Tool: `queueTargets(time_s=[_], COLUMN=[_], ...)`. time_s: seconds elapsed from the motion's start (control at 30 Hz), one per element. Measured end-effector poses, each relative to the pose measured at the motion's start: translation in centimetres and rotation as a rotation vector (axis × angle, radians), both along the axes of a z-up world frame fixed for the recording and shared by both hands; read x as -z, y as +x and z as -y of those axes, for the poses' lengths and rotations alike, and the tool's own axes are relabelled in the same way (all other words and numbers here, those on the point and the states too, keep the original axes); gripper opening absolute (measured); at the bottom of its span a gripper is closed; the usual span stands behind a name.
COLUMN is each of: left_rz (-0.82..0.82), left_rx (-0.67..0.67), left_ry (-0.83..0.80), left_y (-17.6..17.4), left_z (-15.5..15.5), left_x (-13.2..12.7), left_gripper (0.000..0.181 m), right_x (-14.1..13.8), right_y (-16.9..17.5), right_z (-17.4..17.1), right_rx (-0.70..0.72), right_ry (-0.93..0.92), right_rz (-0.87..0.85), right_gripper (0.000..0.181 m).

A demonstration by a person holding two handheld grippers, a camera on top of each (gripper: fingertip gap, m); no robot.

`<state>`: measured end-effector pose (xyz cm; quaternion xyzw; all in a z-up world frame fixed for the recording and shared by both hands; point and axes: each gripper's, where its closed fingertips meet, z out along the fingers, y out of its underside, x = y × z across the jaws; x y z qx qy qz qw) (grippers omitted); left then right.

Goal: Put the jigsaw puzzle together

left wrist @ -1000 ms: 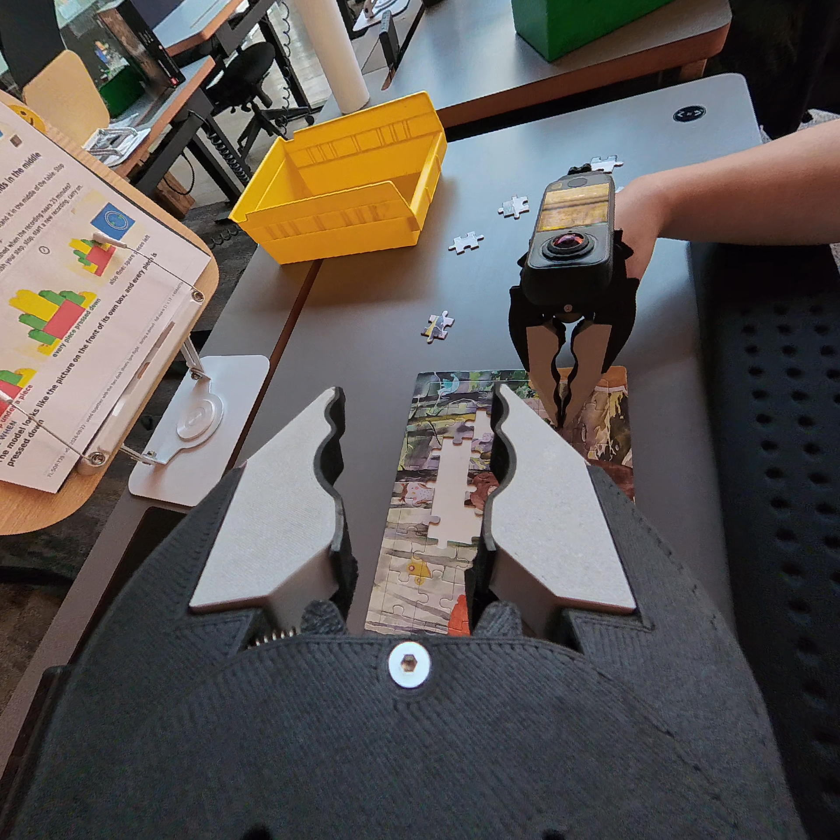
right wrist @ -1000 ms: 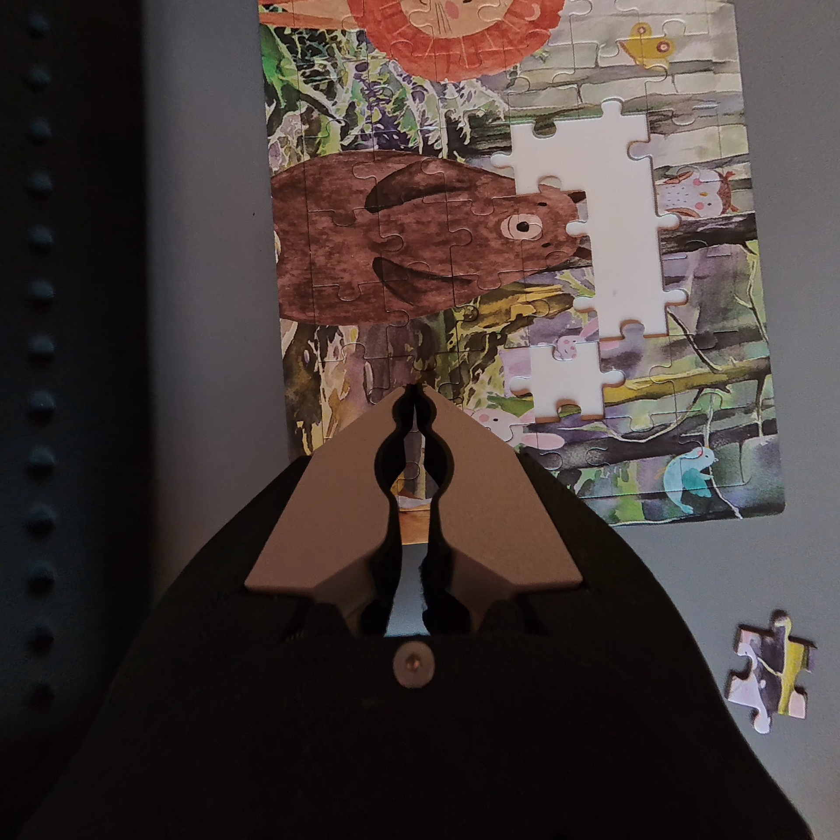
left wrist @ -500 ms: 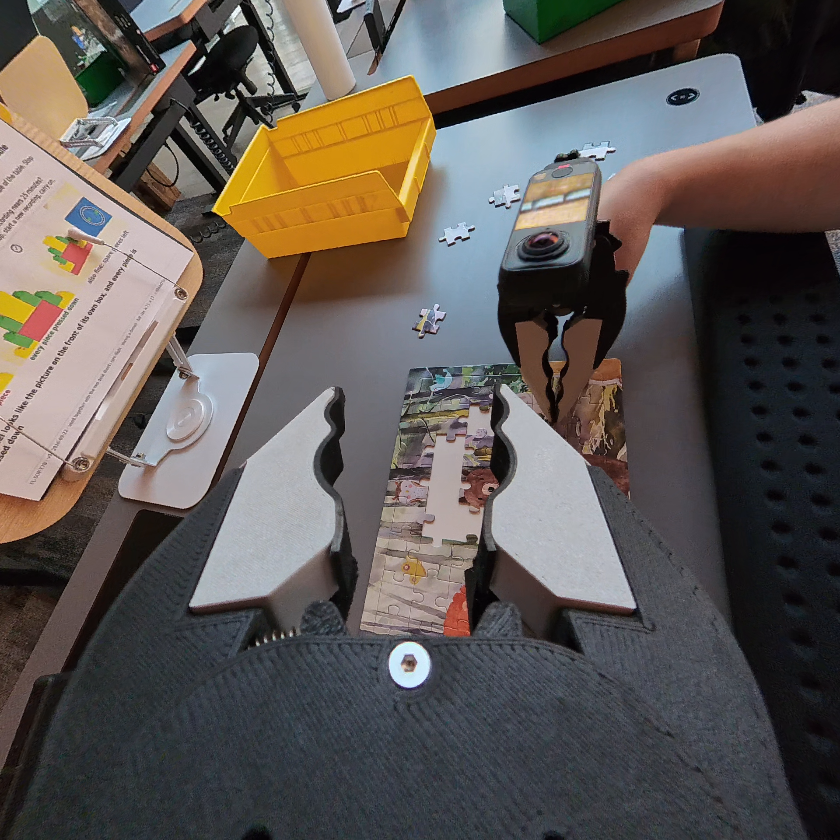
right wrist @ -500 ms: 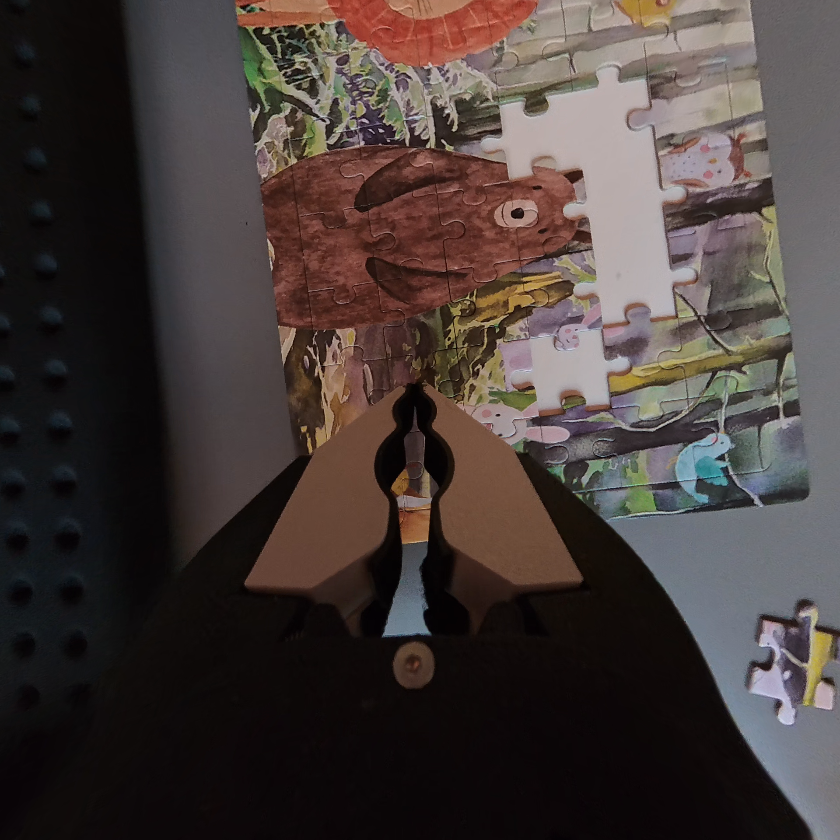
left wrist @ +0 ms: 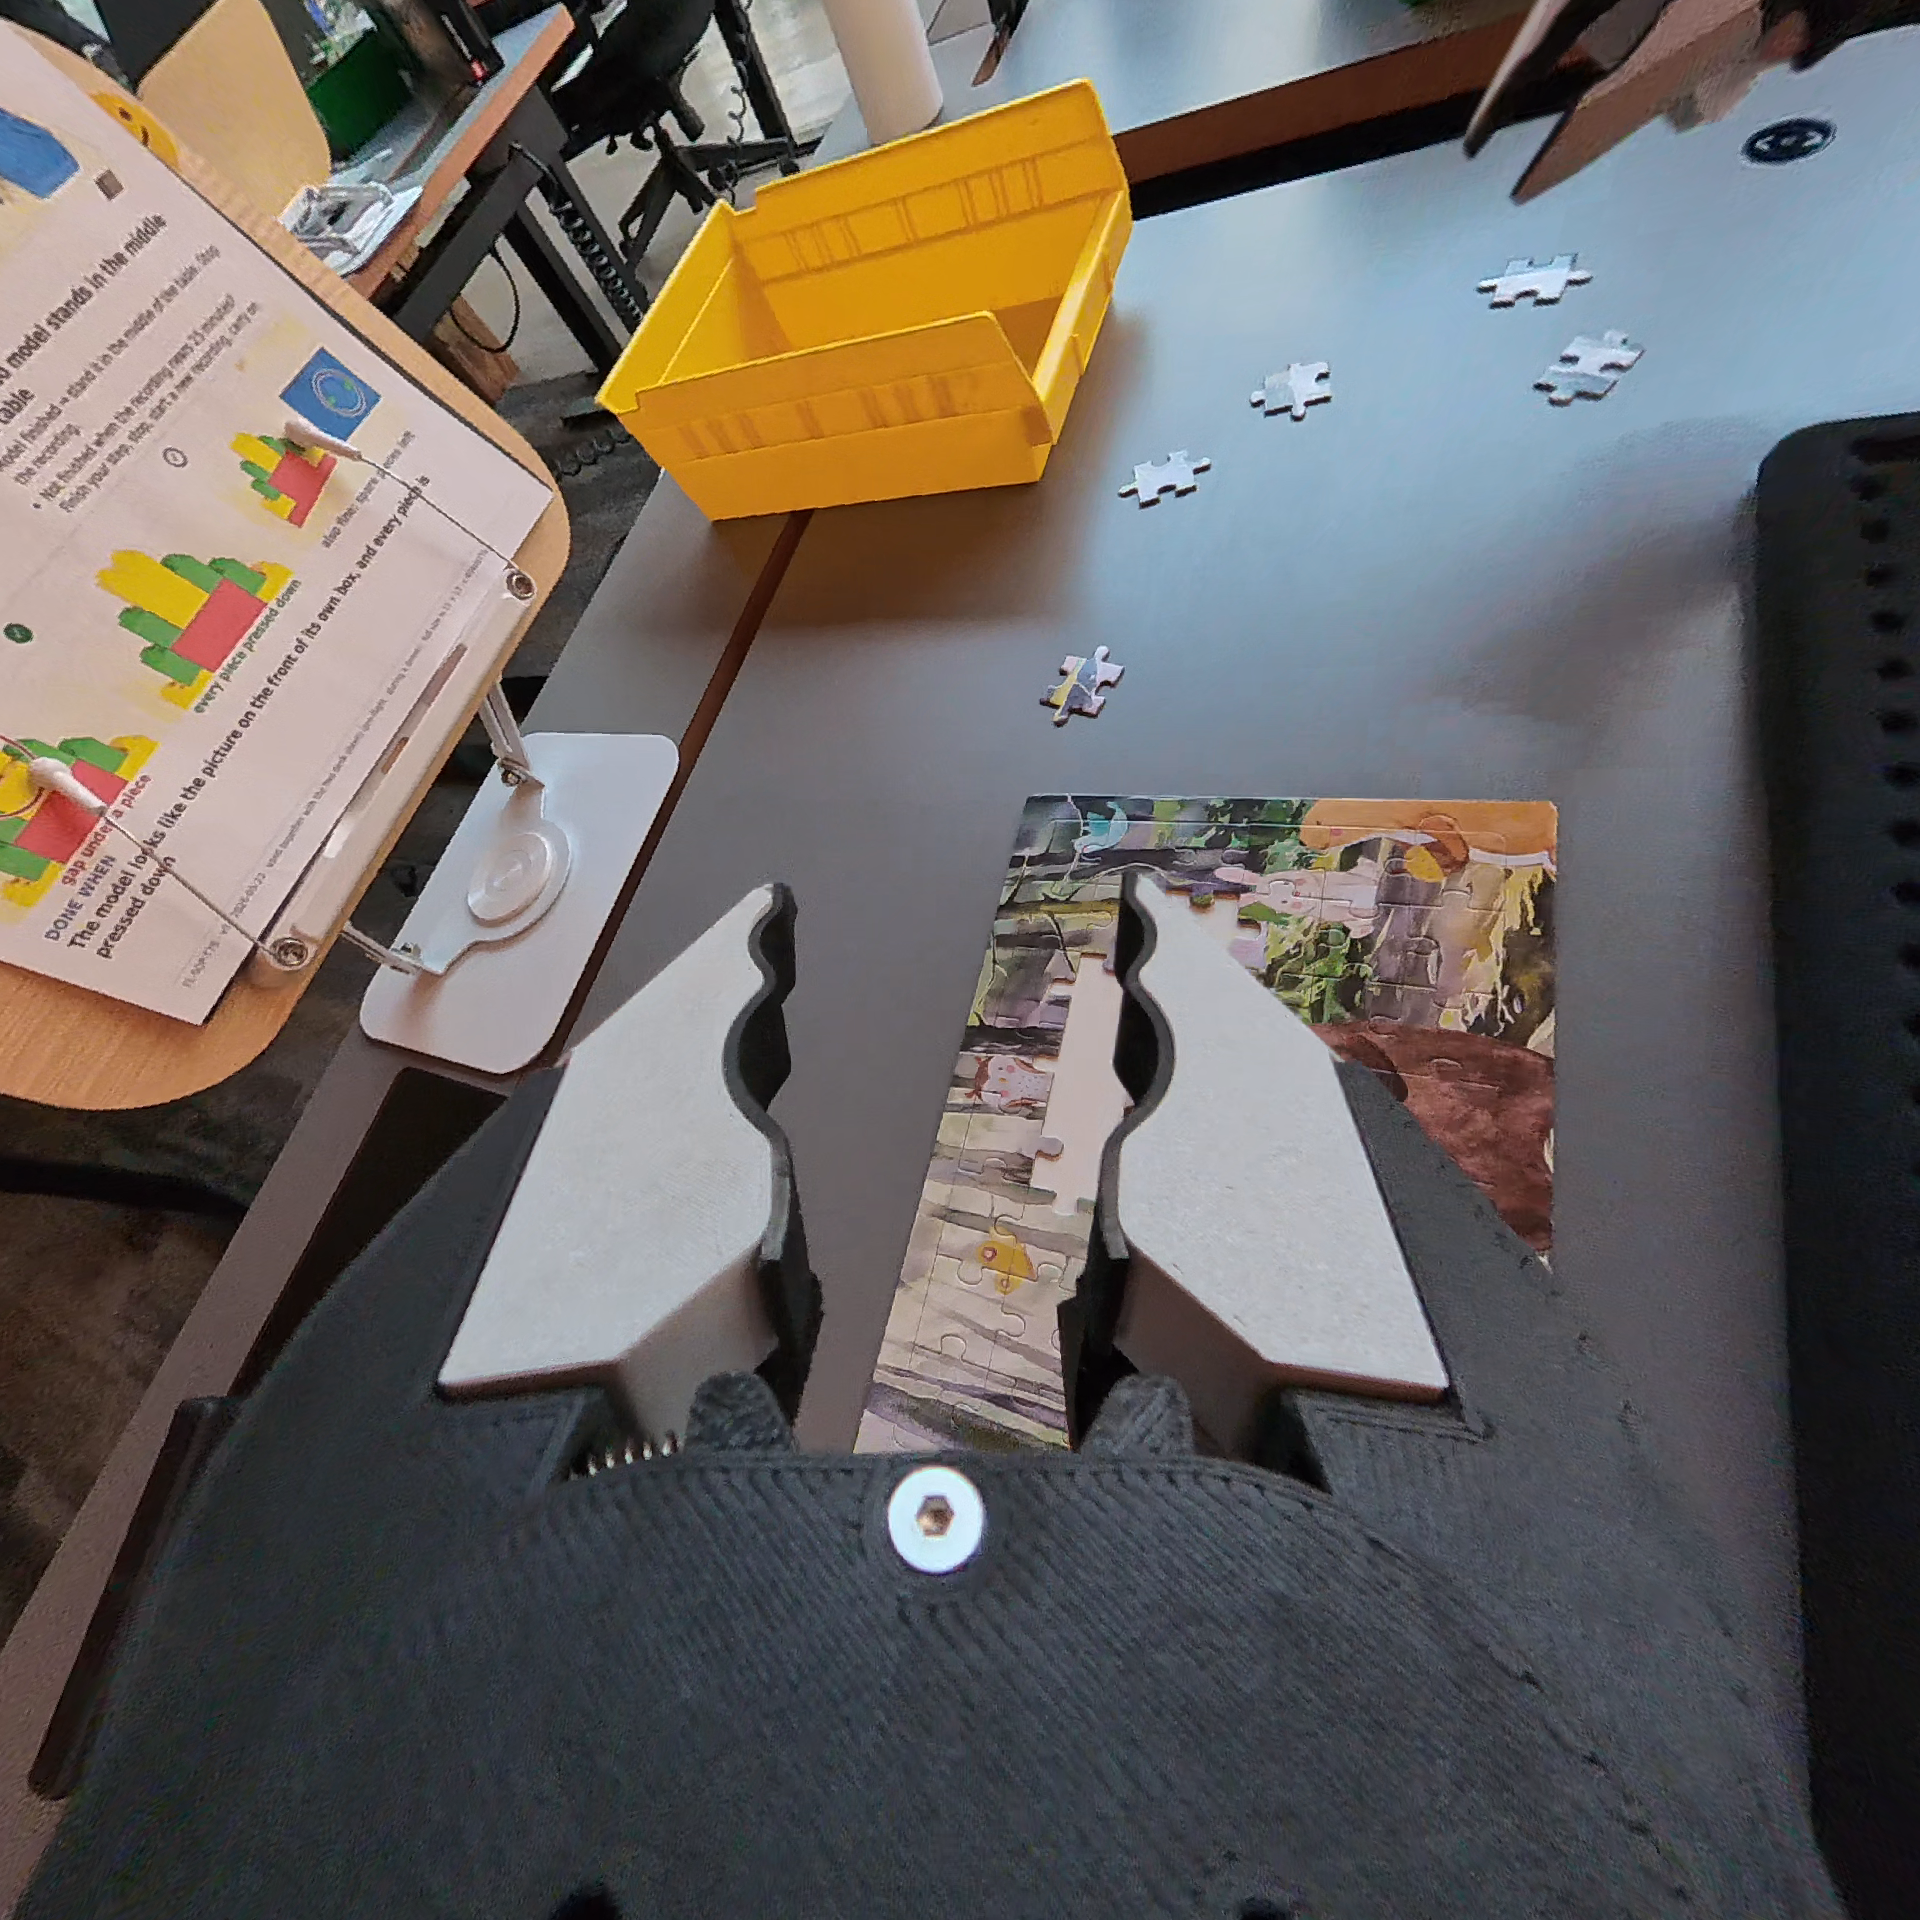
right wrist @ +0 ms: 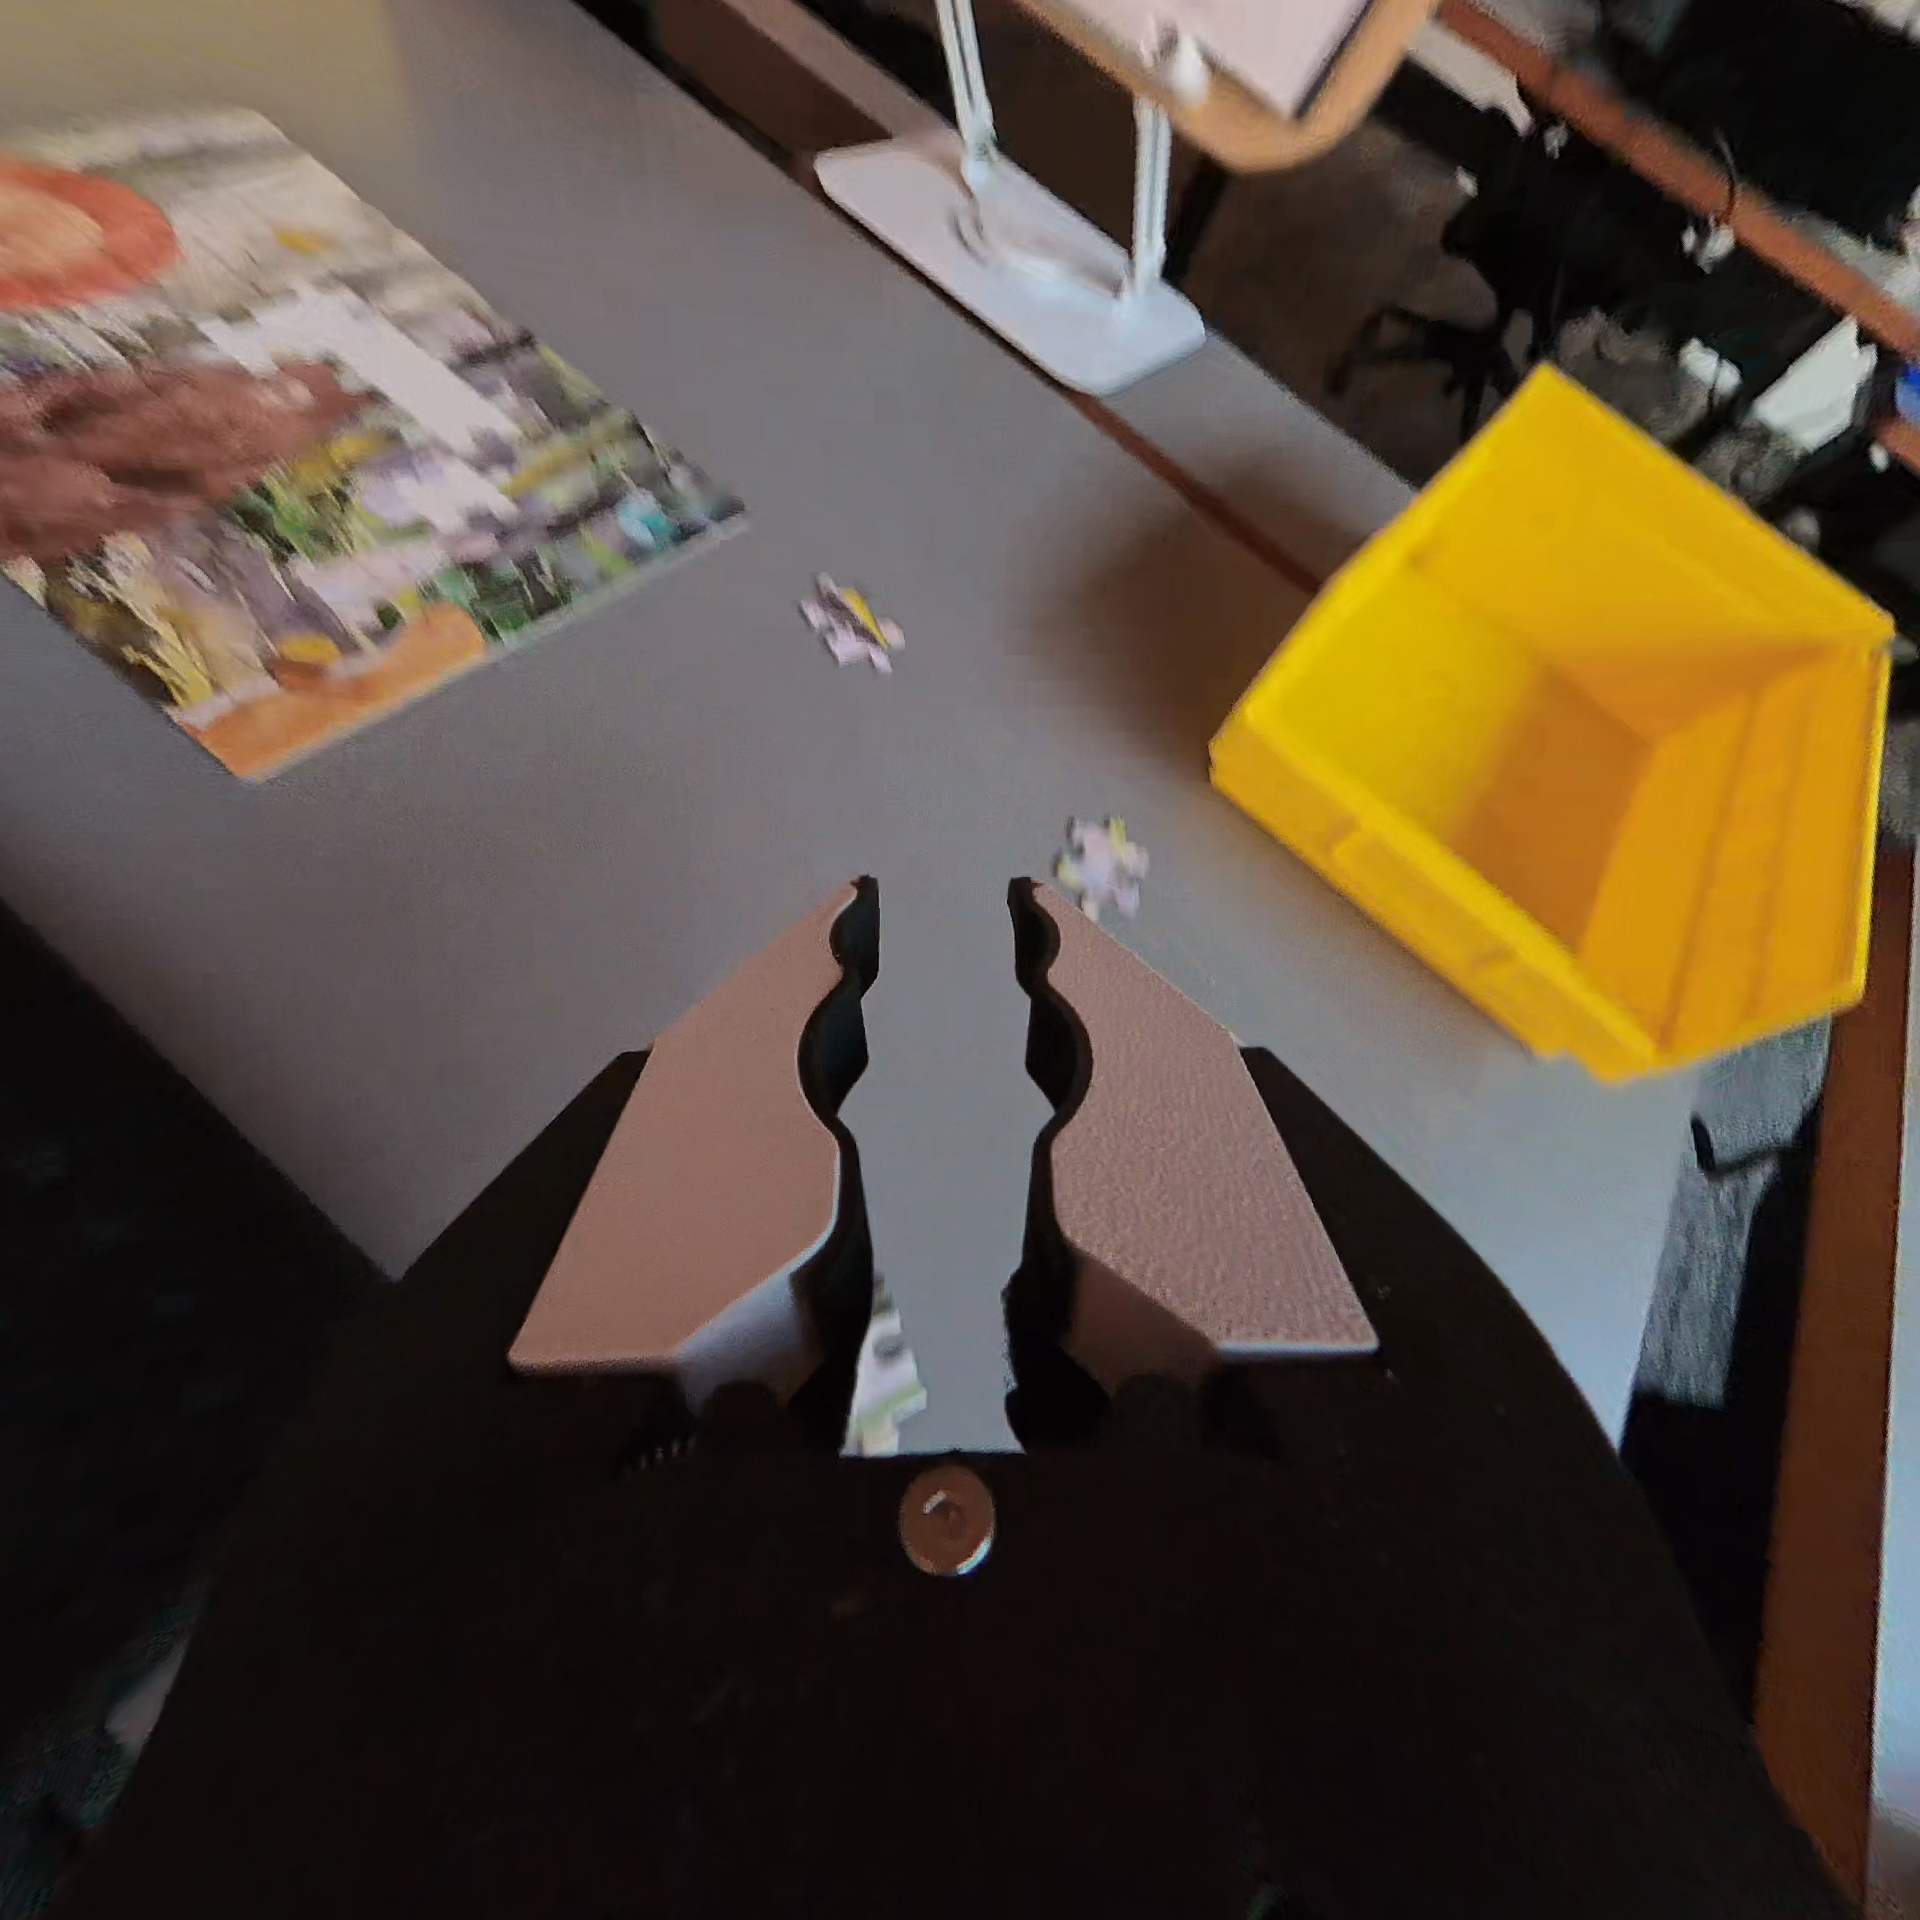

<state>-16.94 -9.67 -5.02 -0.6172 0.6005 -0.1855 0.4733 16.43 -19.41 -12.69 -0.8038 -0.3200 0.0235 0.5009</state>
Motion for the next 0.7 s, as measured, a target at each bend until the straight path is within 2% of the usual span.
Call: queueTargets(time_s=[0.1, 0.27, 0.53, 0.7], left_rz=[-0.020, -0.034, -0.037, -0.039], left_rx=[-0.003, 0.001, 0.010, 0.012], left_ry=[-0.003, -0.010, -0.010, -0.014], left_y=[0.2, 0.6, 0.7, 0.6], left_z=[-0.1, 0.1, 0.4, 0.5], left_x=[0.5, 0.9, 0.9, 1.0], left_gripper=[0.061, 0.061, 0.061, 0.061], right_x=[2.9, 5.6, 8.0, 10.0], right_y=[3.4, 5.2, 5.6, 6.0], right_z=[3.0, 6.3, 7.9, 8.3], right_rx=[0.086, 0.135, 0.121, 0.084], right_ry=[-0.052, -0.079, -0.131, -0.235], right_rz=[0.009, -0.067, -0.123, -0.058], right_gripper=[0.024, 0.024, 0.025, 0.029])
